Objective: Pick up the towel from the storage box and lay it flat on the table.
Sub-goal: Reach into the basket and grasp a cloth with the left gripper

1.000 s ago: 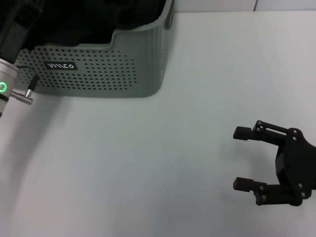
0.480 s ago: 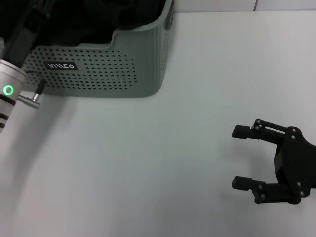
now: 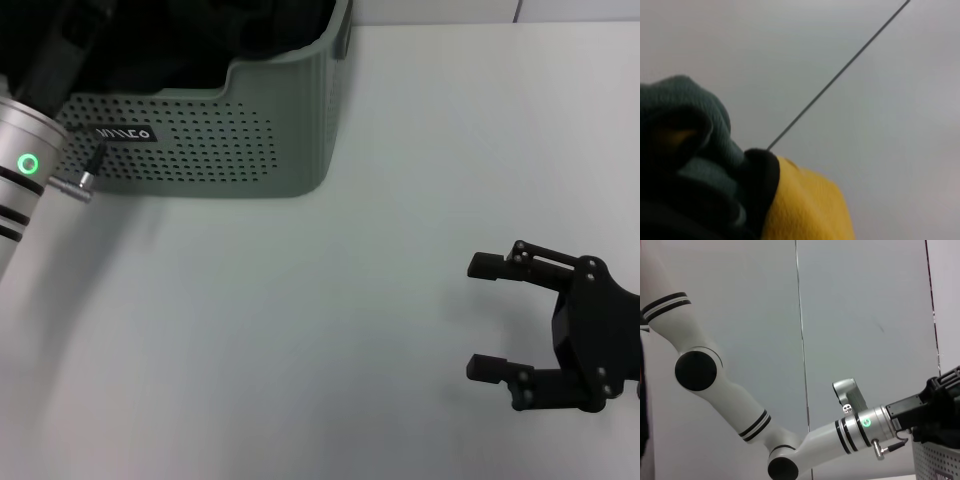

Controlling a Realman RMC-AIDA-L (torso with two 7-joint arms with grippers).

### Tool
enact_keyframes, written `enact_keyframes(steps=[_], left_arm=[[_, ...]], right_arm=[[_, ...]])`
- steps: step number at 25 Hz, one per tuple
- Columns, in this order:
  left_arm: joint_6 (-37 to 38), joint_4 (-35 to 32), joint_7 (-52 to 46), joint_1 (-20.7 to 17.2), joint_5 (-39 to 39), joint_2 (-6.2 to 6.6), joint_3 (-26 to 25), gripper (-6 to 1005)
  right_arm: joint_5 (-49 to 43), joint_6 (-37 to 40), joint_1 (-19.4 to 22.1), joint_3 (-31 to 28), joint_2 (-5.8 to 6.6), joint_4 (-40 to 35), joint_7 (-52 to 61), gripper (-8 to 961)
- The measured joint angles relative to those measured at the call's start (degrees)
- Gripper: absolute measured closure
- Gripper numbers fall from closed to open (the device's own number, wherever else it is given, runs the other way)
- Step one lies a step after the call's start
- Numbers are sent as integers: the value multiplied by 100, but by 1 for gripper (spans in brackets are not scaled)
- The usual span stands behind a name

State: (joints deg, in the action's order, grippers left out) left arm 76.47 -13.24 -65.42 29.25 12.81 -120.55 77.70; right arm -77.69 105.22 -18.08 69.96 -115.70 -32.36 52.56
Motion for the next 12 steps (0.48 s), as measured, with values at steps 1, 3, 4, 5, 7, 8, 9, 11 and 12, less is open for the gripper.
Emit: enact_keyframes(steps=[1,3,4,5,7,8,9,11,12], left_arm=[[7,-1,0,0,-54,-2,1,209],[19,5,-1,1,-150,-7,6,211],[20,15,-2,2,-166,-10,7,212],[21,20,-2,2,-173,-11,8,213],[21,23,-3,3,-177,-12,12,215],[22,23,-3,2,-177,-12,15,216],[23,23,-3,2,-177,-12,17,217],[24,23,-4,2,-177,-12,17,218],[25,25,-5,2,-177,-12,17,219]], right_arm=[[0,1,-7,0,-2,25,-27,103],[19,11,-39,0,-6,102,-88,103],[37,16,-55,0,-7,139,-104,103],[49,19,-66,0,-6,164,-112,103],[62,18,-96,0,-3,194,-114,103],[64,17,-107,0,-1,199,-114,103],[64,16,-118,0,0,202,-115,103],[66,17,-133,0,1,204,-115,103],[66,21,-139,0,1,205,-115,103]])
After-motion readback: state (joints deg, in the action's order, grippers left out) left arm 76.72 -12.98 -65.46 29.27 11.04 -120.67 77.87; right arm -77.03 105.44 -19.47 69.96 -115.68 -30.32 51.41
